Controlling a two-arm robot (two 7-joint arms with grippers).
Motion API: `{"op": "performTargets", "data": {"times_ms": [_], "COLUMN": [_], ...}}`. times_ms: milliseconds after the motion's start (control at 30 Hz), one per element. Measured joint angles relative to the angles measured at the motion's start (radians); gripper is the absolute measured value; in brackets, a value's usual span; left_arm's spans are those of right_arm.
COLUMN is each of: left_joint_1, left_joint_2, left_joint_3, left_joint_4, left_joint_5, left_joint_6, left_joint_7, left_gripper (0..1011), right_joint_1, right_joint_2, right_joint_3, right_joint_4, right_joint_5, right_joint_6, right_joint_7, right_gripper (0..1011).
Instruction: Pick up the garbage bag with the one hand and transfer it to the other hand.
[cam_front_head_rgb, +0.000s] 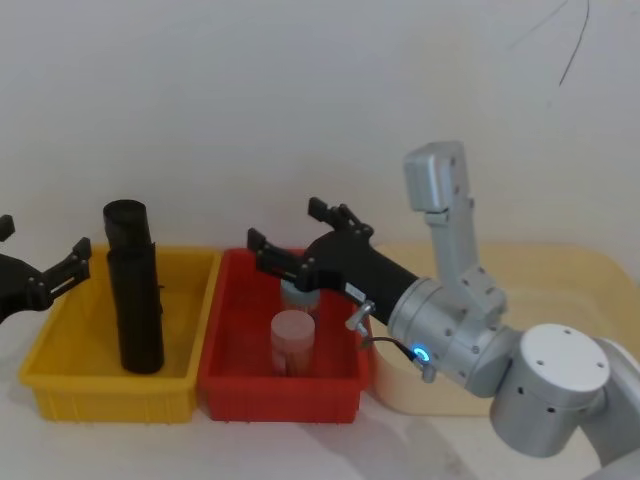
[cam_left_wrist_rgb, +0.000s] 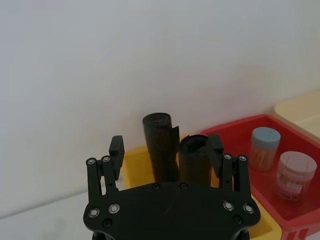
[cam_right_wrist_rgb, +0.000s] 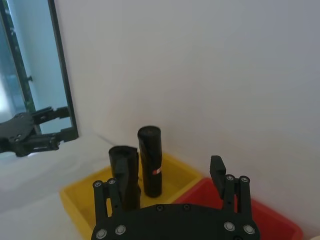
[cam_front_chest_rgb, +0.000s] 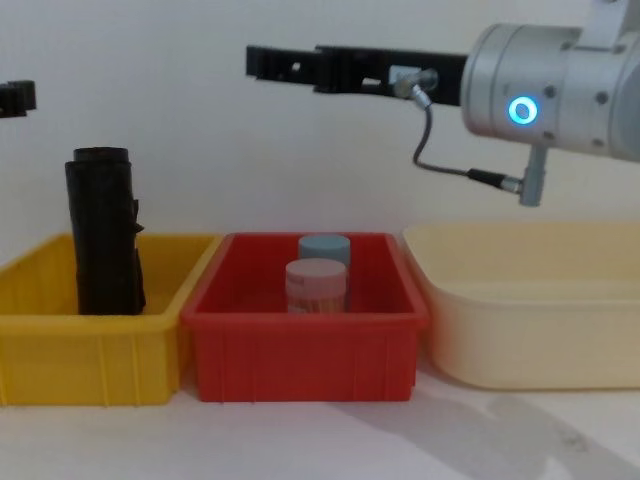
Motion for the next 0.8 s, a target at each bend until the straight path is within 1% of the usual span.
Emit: {"op": "performTargets", "data": {"times_ms": [133,167,267,300,333,367,500,733,800], "left_joint_1": [-0.029,-0.045,-0.065,-0.080,-0.084,-0.097,-0.125,-0.168,-0.173], "left_joint_2": [-0.002,-0.005,-0.011,-0.015,-0.016,-0.020,-0.028,-0.042,-0.043], "left_joint_3": [0.013,0.021,0.033,0.042,0.044,0.052,0.070,0.098,0.102], "left_joint_4": [0.055,0.081,0.117,0.144,0.150,0.174,0.225,0.306,0.315], "left_joint_5": [-0.011,-0.015,-0.020,-0.025,-0.026,-0.030,-0.038,-0.052,-0.053], "left_joint_6": [-0.028,-0.039,-0.055,-0.066,-0.071,-0.080,-0.097,-0.118,-0.119], "left_joint_7": [-0.047,-0.065,-0.090,-0.107,-0.115,-0.127,-0.156,-0.196,-0.199], "left_gripper": [1001,1001,1001,1002,1001,1002,1001,1001,1001], "right_joint_1": [0.018,0.024,0.031,0.034,0.036,0.037,0.045,0.053,0.055], "right_joint_2": [-0.004,-0.004,-0.005,-0.005,-0.005,-0.005,-0.004,-0.003,-0.002], "right_joint_3": [-0.018,-0.024,-0.031,-0.035,-0.038,-0.040,-0.051,-0.060,-0.062], "right_joint_4": [0.025,0.033,0.044,0.051,0.054,0.057,0.071,0.084,0.089], "right_joint_5": [-0.006,-0.009,-0.011,-0.013,-0.014,-0.015,-0.019,-0.023,-0.024], "right_joint_6": [0.016,0.022,0.031,0.037,0.040,0.044,0.062,0.083,0.090], "right_joint_7": [0.001,0.001,0.001,0.001,0.001,0.002,0.002,0.004,0.005], "right_gripper": [1002,1002,1001,1002,1002,1002,1001,1002,1002]}}
